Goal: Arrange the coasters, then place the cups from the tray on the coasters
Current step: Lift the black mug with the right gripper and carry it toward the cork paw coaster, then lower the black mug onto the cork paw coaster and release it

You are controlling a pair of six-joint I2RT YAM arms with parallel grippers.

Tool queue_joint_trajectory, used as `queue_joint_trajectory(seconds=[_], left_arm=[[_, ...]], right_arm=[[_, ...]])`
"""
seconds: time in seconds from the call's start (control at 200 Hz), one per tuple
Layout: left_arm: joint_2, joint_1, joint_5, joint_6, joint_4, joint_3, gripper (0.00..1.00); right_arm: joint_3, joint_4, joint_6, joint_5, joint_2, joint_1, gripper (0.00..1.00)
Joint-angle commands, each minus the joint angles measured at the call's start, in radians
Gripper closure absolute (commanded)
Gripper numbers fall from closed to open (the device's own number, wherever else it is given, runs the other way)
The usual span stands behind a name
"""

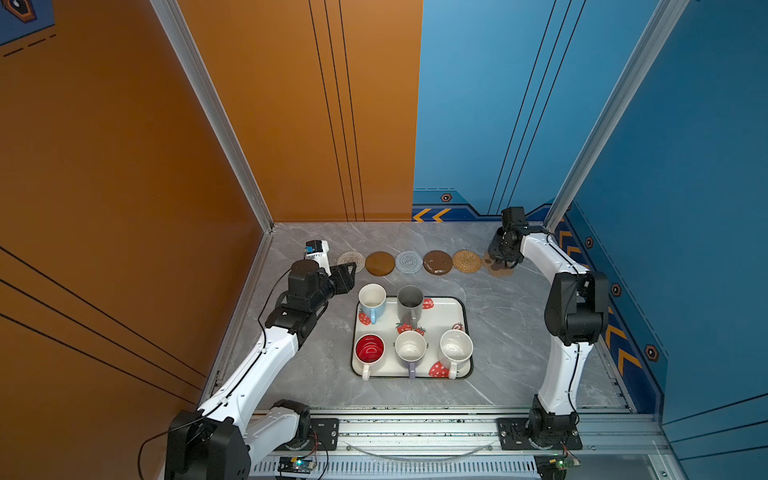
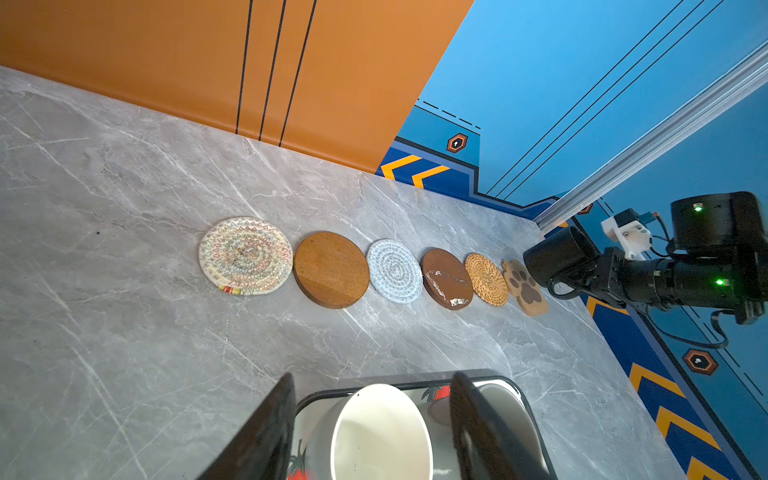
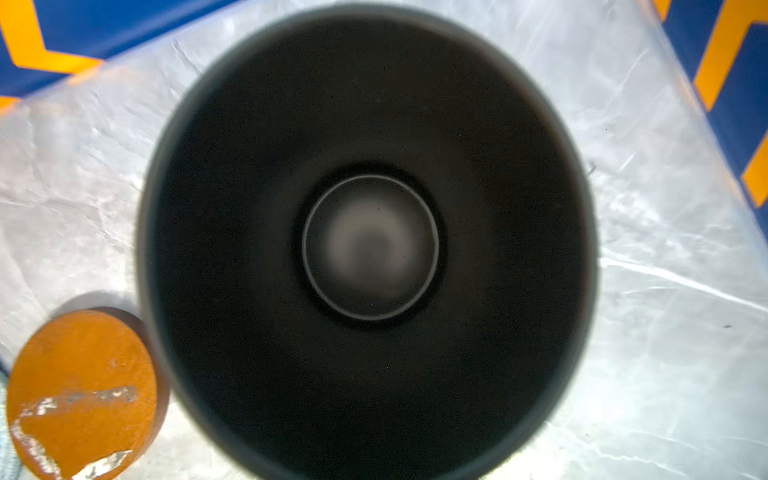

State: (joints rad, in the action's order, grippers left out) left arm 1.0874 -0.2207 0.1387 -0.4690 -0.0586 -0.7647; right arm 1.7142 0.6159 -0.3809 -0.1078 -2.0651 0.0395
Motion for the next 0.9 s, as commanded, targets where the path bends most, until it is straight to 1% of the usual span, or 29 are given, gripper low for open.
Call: queue_joint_trajectory(seconds=[0.0, 0.511, 0.546, 0.892], left_arm=[[-0.001, 0.014, -0.004, 0.005, 0.011, -0.007, 0.40], [0.007, 0.015, -0.001, 0.004, 0.011, -0.014, 0.40], [0.007, 0.016, 0.000, 0.004, 0.011, -0.014, 0.40], [0.005, 0.015, -0.001, 0.004, 0.013, -0.014, 0.40]], right_arm=[[0.042, -0.047, -0.001, -0.008, 0.003, -0.013, 1.00], [0.012, -0.057, -0.009, 0.006, -0.001, -0.029, 1.00], [0.013, -0.058, -0.011, 0.006, -0.031, -0.029, 1.00], [0.002, -0.064, -0.016, 0.013, -0.041, -0.029, 1.00]])
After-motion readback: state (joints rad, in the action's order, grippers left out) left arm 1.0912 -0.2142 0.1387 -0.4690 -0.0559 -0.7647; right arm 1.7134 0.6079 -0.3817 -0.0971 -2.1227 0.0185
